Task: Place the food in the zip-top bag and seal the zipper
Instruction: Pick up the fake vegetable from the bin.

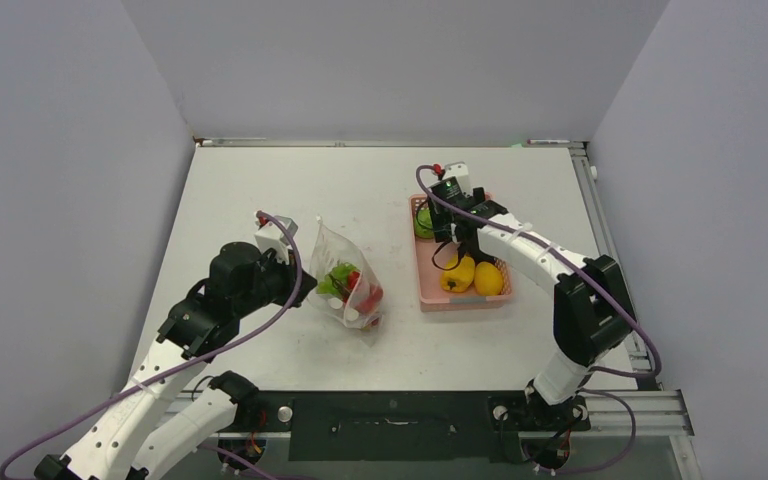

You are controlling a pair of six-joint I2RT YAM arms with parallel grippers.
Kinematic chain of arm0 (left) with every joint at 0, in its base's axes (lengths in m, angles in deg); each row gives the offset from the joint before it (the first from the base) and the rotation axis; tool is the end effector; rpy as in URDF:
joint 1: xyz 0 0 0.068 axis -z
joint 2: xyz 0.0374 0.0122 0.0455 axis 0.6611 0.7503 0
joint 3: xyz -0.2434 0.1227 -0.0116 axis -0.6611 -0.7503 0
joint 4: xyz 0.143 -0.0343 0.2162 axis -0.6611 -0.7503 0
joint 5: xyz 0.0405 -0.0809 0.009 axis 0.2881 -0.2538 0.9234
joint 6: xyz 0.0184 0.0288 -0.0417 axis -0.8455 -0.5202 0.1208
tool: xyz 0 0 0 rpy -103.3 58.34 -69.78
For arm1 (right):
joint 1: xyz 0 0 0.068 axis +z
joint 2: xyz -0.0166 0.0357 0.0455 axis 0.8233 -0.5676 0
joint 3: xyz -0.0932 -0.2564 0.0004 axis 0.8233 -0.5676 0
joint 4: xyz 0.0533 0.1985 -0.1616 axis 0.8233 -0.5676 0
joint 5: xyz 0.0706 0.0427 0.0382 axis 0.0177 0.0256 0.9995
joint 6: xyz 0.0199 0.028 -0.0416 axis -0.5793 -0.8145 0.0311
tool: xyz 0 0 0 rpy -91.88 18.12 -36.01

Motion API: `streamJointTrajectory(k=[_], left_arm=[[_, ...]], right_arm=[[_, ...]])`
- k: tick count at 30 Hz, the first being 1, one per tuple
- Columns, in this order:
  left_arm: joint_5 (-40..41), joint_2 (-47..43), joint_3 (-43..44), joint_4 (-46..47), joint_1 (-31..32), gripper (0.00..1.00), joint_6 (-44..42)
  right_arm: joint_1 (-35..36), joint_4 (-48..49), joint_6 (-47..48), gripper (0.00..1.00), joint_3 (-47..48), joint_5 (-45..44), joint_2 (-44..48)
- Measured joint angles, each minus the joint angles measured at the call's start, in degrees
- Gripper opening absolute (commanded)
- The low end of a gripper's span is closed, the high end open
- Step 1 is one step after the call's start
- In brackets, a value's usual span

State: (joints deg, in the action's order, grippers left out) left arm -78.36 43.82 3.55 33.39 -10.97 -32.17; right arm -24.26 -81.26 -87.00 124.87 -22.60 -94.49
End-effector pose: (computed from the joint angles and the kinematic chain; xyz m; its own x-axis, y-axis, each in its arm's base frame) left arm 0.1322 -0.0825 0.3149 -0.6028 -0.0464 -0.7965 0.4062 0.8414 -0.3564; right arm 0.3107 0.1714 0.2504 -0.7269 -0.1592 -0.6680 -0.0811 0.9859 -0.1467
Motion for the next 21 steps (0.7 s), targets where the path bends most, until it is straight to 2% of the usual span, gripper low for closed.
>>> streamJointTrajectory(k=[14,21], left_arm=[[-0.04,-0.04,0.0,-0.02,-0.17,0.0,0.0],[-0.07,-0.04,-0.02,0.0,-0.22,0.0,0.0]], right_arm=[[-2.32,0.83,2.97,0.65,2.34,-2.4,-10.6],[-2.36,1.07,3.26,0.64,2.58,-3.28,-12.7]])
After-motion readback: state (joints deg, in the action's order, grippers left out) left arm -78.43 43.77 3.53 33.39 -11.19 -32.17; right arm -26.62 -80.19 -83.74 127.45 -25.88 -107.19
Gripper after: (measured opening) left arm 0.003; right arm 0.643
